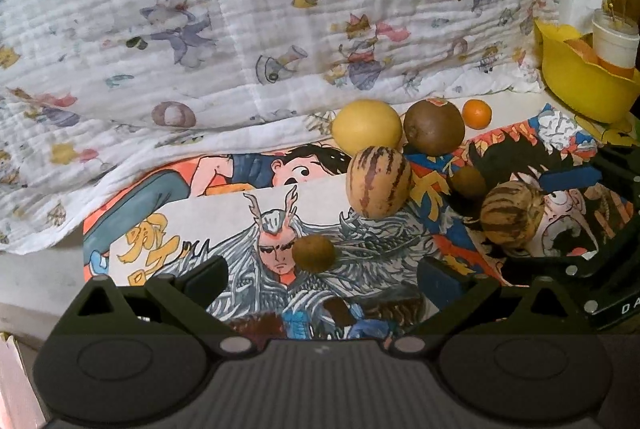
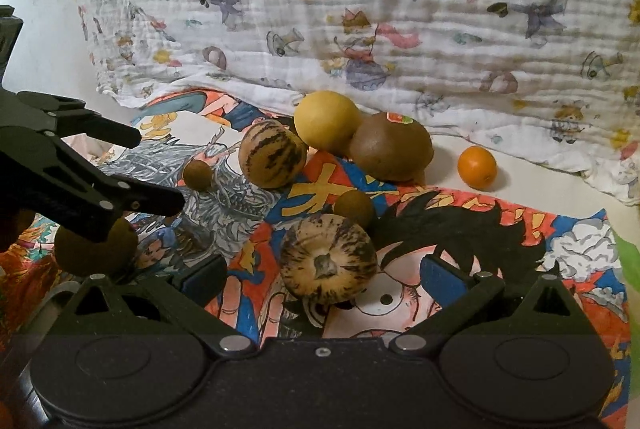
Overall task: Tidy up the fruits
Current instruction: 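Grasp a small brown fruit with the left tool while the right tool grasps a striped round fruit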
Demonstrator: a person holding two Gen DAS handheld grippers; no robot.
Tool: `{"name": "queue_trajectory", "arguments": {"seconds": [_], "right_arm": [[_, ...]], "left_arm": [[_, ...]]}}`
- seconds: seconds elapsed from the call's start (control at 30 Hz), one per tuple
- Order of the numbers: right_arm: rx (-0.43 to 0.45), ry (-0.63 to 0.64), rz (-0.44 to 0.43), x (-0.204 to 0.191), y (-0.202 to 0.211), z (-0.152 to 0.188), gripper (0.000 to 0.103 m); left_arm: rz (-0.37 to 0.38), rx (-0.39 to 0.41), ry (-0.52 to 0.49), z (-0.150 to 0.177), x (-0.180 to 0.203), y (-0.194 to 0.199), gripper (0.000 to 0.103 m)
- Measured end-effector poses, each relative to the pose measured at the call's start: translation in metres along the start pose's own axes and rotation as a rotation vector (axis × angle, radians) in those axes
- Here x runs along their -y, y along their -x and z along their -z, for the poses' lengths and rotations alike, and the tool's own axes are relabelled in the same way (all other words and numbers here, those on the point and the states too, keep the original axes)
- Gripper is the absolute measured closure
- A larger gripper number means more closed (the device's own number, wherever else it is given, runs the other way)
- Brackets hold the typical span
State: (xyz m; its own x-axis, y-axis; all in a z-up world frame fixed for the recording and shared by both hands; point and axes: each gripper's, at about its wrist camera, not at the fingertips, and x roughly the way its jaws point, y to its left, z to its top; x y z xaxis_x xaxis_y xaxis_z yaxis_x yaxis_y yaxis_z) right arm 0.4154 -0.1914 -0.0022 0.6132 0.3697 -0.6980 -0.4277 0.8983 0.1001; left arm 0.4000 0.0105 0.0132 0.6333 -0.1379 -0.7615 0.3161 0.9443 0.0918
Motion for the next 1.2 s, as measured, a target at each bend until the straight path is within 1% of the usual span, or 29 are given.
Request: {"name": "queue_trajectory", "arguments": {"seconds": [0.13, 0.23, 0.33, 0.53, 0.6, 0.67, 0.77, 0.83, 0.9, 0.93, 1.03, 1.1, 1.17, 1.2], "right_arm": [[-0.011, -0.027, 0.007, 0.001, -0.007, -0.001, 0.003], [-0.019, -0.048, 0.016, 0.003, -0.011, -0.001, 0.007], [-0.023, -0.064, 0.025, 0.002, -0.014, 0.000, 0.010], [-0.010, -0.072, 0.042, -0.001, -0.017, -0.002, 0.013], [-0.006, -0.067, 0.053, -0.003, -0.017, -0.002, 0.016], [-0.003, -0.065, 0.060, -0.004, -0.018, -0.002, 0.020], [0.006, -0.070, 0.064, -0.006, -0.018, -0.001, 0.022], [0.010, -0.069, 0.068, -0.007, -0.018, 0.000, 0.025], [0.012, -0.058, 0.074, -0.010, -0.019, 0.000, 0.030], [0.011, -0.054, 0.075, -0.011, -0.019, 0.000, 0.031], [0.013, -0.043, 0.078, -0.014, -0.020, 0.000, 0.033], [0.017, -0.047, 0.083, -0.014, -0.020, 0.000, 0.038], [0.021, -0.054, 0.091, -0.012, -0.018, 0.001, 0.043], [0.022, -0.056, 0.095, -0.012, -0.018, 0.001, 0.046]], "left_arm": [[0.020, -0.021, 0.012, -0.001, -0.005, -0.011, 0.001], [0.028, -0.024, 0.023, -0.003, -0.007, -0.019, 0.001], [0.037, -0.030, 0.035, -0.003, -0.009, -0.026, 0.005], [0.053, -0.045, 0.045, -0.004, -0.011, -0.036, 0.019], [0.054, -0.046, 0.052, -0.004, -0.012, -0.037, 0.024], [0.058, -0.047, 0.060, -0.004, -0.014, -0.038, 0.026], [0.051, -0.051, 0.056, -0.004, -0.015, -0.040, 0.034], [0.046, -0.041, 0.051, -0.003, -0.016, -0.039, 0.037], [0.047, -0.036, 0.052, -0.003, -0.016, -0.039, 0.042], [0.047, -0.034, 0.052, -0.003, -0.016, -0.039, 0.043], [0.044, -0.027, 0.042, -0.003, -0.014, -0.040, 0.051], [0.044, -0.025, 0.028, -0.004, -0.012, -0.040, 0.061], [0.047, -0.022, 0.013, -0.005, -0.009, -0.041, 0.066], [0.047, -0.022, 0.006, -0.005, -0.007, -0.040, 0.070]]}}
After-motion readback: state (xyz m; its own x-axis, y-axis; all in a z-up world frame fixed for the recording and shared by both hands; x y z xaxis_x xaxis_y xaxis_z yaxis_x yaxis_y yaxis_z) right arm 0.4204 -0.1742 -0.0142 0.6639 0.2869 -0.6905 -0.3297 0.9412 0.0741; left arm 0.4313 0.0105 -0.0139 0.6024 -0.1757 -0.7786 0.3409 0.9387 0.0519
